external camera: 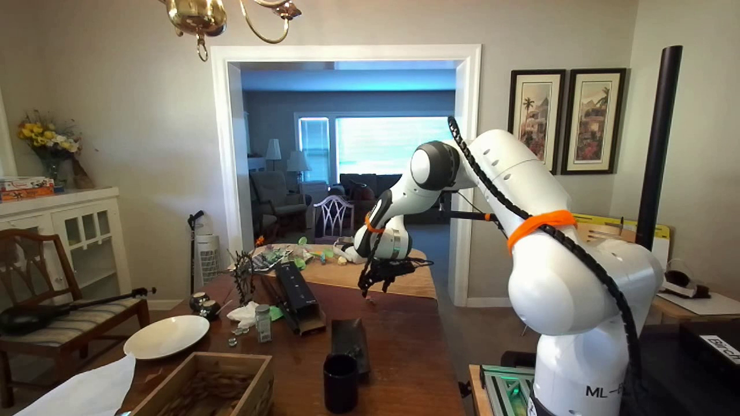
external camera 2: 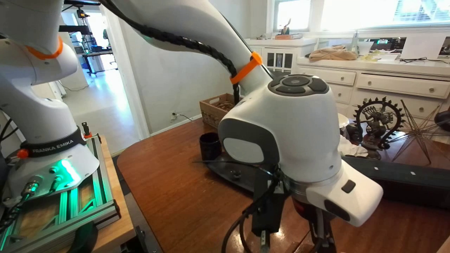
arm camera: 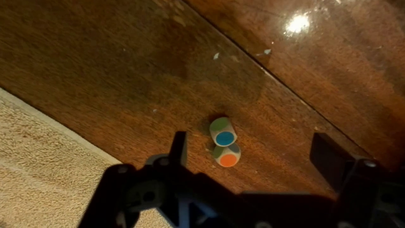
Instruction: Move the brown and grey objects on the right to the left.
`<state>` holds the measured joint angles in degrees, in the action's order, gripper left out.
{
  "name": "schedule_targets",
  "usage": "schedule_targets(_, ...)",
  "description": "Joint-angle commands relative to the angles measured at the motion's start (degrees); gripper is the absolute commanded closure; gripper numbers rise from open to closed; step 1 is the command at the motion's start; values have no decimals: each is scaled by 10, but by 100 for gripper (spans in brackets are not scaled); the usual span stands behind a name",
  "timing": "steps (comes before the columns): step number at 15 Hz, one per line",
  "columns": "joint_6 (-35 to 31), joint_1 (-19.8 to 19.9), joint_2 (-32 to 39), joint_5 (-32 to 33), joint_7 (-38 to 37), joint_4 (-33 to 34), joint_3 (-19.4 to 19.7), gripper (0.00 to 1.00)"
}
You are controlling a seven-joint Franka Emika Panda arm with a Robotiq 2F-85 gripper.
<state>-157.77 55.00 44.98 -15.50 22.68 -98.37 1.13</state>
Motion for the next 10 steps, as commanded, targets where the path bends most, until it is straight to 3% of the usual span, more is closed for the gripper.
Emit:
schedule_targets(1, -25, 25, 33, 17, 23, 28, -23, 0)
schedule_targets(10, -60, 58, 73, 38, 36, 55, -59, 0)
